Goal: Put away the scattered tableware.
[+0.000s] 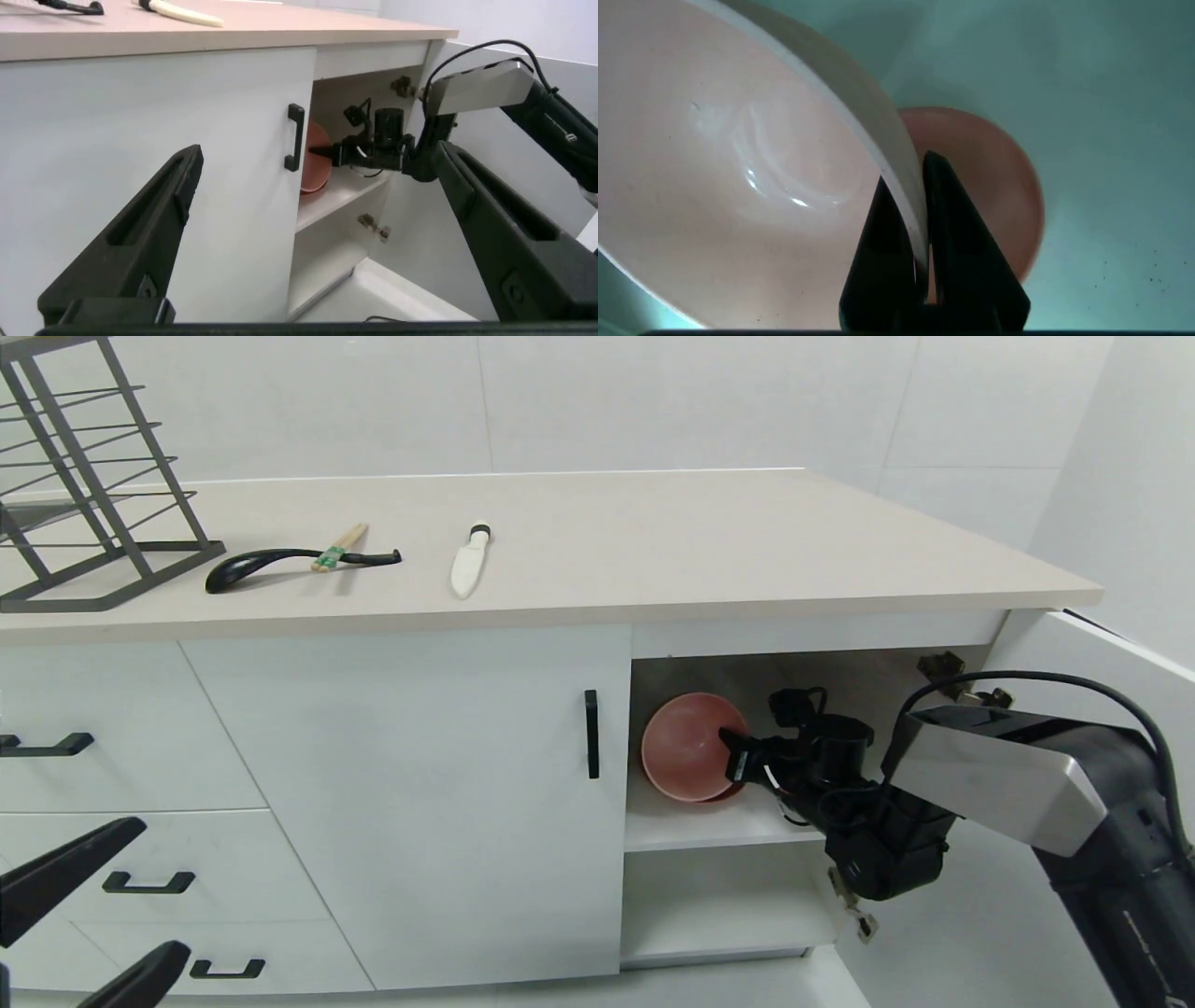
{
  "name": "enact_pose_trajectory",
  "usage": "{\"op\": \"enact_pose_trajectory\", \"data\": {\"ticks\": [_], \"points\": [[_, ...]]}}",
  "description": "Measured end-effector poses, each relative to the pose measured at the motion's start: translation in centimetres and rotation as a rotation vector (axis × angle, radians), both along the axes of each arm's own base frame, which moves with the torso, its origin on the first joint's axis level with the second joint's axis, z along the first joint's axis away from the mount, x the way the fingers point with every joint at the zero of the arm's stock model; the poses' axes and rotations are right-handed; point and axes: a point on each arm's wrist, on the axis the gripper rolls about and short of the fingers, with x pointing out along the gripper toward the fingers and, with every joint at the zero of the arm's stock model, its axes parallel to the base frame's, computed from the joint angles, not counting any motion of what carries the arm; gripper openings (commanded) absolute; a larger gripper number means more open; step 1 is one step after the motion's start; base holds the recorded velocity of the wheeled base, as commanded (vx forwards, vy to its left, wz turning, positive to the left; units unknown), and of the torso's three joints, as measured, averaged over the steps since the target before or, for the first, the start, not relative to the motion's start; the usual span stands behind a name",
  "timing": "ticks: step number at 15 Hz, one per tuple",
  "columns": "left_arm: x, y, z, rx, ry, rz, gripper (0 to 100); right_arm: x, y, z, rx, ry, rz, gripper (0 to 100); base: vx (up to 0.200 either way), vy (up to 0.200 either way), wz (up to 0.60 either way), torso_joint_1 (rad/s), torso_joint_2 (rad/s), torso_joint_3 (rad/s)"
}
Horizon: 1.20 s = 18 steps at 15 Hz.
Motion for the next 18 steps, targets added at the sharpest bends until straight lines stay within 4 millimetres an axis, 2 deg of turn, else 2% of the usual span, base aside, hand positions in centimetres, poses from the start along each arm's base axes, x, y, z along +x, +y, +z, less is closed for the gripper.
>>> {"op": "enact_pose_trajectory", "data": {"ticks": [4,10,11,16,18], "points": [[-0.7,0.2,-0.8,0.009,0.047,0.004,100,0.4,-0.5,-0.4,-0.014,0.018,-0.044,0,0.000,0.000,0.00,0.000,0.00,0.000],[-1.6,0.5,-0.7,-0.024,0.018,0.037,100,0.2,-0.5,-0.8,-0.028,0.039,-0.062,0,0.000,0.000,0.00,0.000,0.00,0.000],[-1.6,0.5,-0.7,-0.025,0.016,0.038,100,0.2,-0.6,-0.8,-0.029,0.039,-0.064,100,0.000,0.000,0.00,0.000,0.00,0.000],[-2.1,0.5,-0.8,-0.044,0.014,0.035,100,-0.3,-0.5,-1.3,-0.038,0.053,-0.057,100,0.000,0.000,0.00,0.000,0.00,0.000],[-2.1,0.6,-0.8,-0.045,0.010,0.034,100,-0.2,-0.4,-0.6,-0.015,-0.013,-0.056,100,0.000,0.000,0.00,0.000,0.00,0.000]]}}
